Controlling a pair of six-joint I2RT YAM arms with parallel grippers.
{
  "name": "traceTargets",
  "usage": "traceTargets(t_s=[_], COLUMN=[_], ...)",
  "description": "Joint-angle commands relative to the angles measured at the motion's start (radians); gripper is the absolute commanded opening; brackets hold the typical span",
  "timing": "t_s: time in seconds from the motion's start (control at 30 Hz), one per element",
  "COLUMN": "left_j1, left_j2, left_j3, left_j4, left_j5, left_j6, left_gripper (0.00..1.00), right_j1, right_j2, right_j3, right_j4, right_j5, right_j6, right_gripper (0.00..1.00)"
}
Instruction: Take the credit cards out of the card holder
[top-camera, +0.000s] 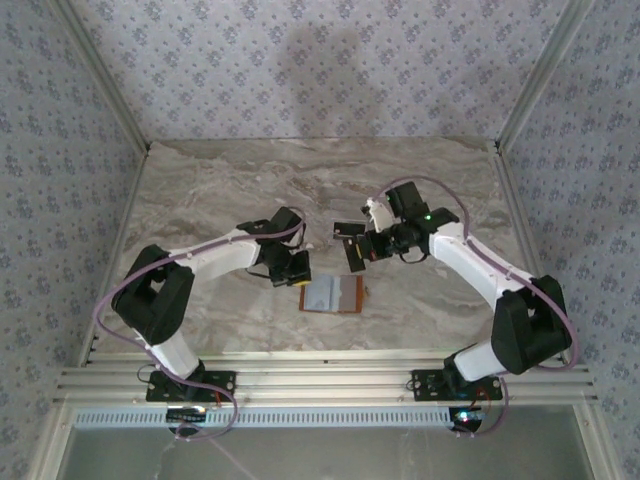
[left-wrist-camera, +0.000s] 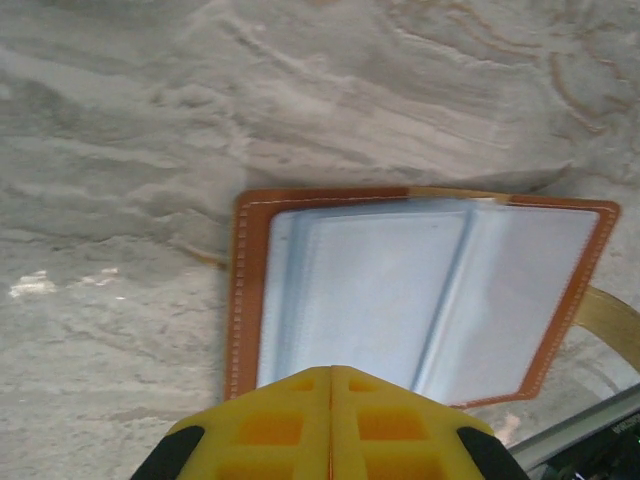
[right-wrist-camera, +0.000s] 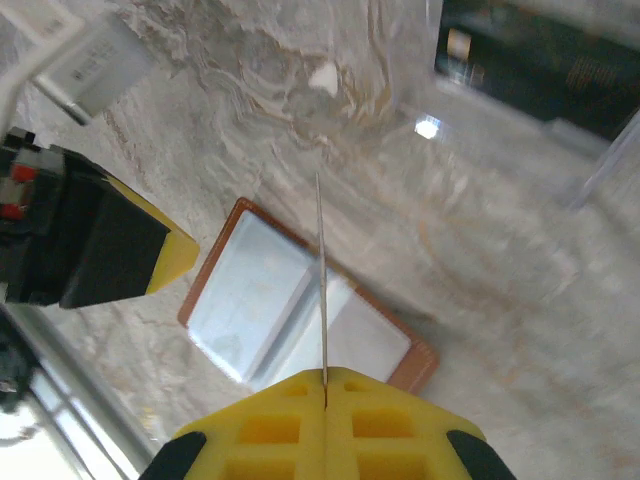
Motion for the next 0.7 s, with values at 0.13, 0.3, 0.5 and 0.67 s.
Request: traceTargets(t_s=[0.13,0.3,0.5,0.67], left_j1=[0.025,0.027,0.027,0.02], left_j2=[-0.041,-0.023,-0.011,-0.003], left_j3=[-0.049,-0.057,-0.077,-0.095], left_j4=[-0.004,0.003,0.036,0.047], left_j5=[0.013,0.037,0.079,0.086], left_j6=[0.02,0.031,0.026,0.021], left_gripper=[0.09,0.08,0.08,0.06], right_j1=[-0.001,0.007,0.008,0.009], right_j2=[0.057,0.127,0.209,0.291], right_j3=[0.19,0.303,0.395,0.47], right_j4=[-0.228,-0.307,-0.324,-0.349], right_j5=[0.192,0.266,0.314,0.326], right_j6=[-0.59,-0.798,-0.916,-0.981], right_gripper=[0.01,0.0,0.0,0.0])
